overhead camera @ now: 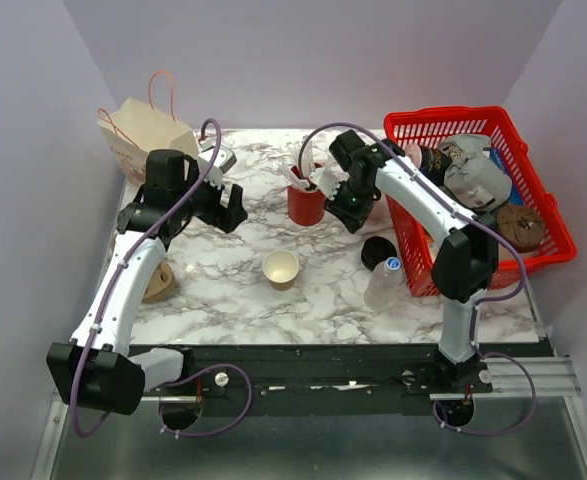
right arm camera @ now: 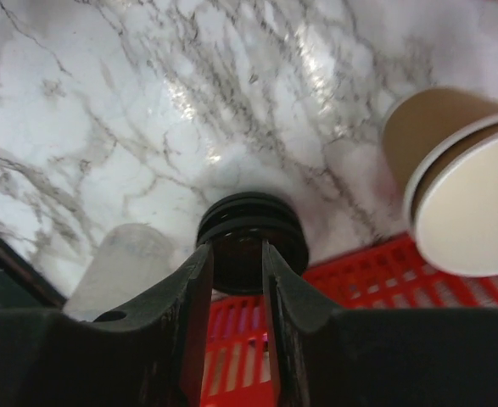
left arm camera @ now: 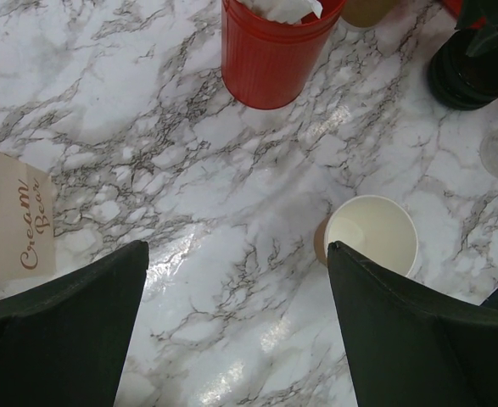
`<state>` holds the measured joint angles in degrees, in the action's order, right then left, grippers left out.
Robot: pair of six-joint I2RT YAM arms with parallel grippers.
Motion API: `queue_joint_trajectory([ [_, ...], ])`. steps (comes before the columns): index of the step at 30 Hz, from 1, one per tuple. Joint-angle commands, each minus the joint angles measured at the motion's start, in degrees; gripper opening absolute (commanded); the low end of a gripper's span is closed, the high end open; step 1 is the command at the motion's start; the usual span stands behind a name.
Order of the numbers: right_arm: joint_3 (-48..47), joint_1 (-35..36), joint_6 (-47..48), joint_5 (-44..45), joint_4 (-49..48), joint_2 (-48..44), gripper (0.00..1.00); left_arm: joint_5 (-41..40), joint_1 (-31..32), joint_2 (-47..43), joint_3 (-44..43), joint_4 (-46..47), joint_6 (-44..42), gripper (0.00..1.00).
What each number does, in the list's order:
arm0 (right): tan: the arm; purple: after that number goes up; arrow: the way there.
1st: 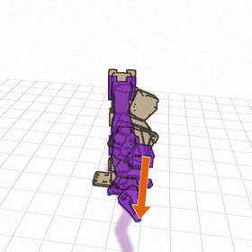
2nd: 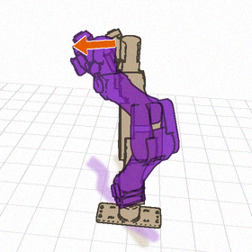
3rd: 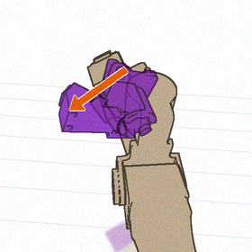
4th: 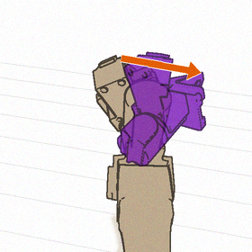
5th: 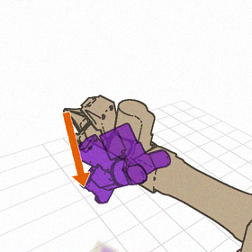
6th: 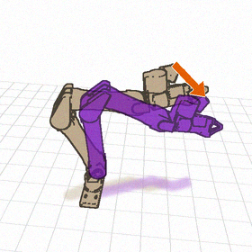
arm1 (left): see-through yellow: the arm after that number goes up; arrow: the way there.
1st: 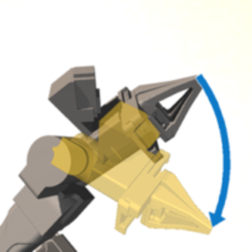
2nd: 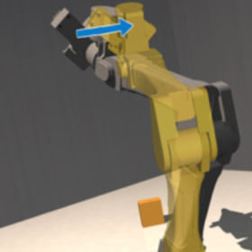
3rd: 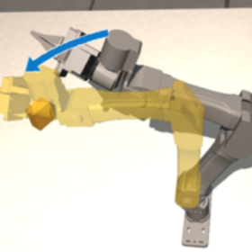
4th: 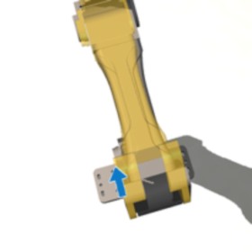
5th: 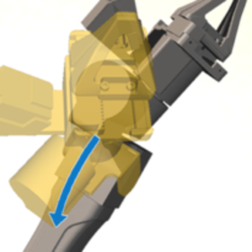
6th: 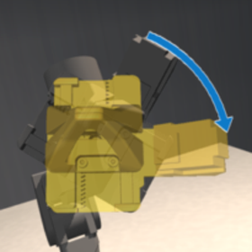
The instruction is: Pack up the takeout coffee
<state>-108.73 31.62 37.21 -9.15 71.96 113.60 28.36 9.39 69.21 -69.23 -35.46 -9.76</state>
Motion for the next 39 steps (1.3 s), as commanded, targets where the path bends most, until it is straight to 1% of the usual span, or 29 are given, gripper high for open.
queue_joint_trajectory([
  [1,4.83,1.6,-13.9,2.12,4.84,-2.15,0.39,1.0,0.19,-3.29,3.48,2.15,1.32,0.95],
  [2,8.49,1.78,-14.62,2.12,4.77,-2.59,0.39,0.91,0.19,-3.64,4.01,2.24,1.5,0.95],
  [6,12.92,2.75,-16.64,1.67,4.85,-2.86,0.38,0.38,0.19,-5.57,5.86,2.5,1.5,0.95],
  [12,13.1,3.89,-18.93,6.15,3.62,-0.67,0.34,-0.06,0.1,-7.24,7.27,2.24,1.58,0.95],
  [14,14.24,3.8,-19.28,8.08,3.45,-0.66,0.34,-0.23,0.02,-7.6,7.53,2.15,1.59,0.96],
  [18,16.35,3.8,-19.46,8.88,2.31,-0.49,0.34,-0.15,-0.33,-8.3,8.32,2.59,2.02,0.96],
  [21,15.04,3.8,-18.76,11.16,0.81,0.56,0.34,-0.06,-0.51,-8.57,8.5,2.5,2.11,0.96],
  [22,14.51,3.8,-18.41,11.78,0.37,1.61,0.35,-0.06,-0.51,-8.65,8.5,2.42,2.11,0.96],
  [23,13.9,3.8,-18.05,12.65,0.2,1.97,0.43,-0.06,-0.51,-8.65,8.59,2.42,2.11,0.96],
  [25,12.58,3.8,-17.79,13.19,0.11,2.85,0.48,0.03,-0.51,-8.65,8.59,2.5,2.11,0.96],
  [37,13.37,3.8,-16.56,15.91,-1.21,4.87,0.49,0.21,-0.77,-9.09,9.55,3.56,2.82,0.96],
  [39,12.67,3.72,-16.47,15.83,-1.21,5.49,0.47,0.21,-0.86,-9.09,9.55,3.38,2.73,0.96],
])
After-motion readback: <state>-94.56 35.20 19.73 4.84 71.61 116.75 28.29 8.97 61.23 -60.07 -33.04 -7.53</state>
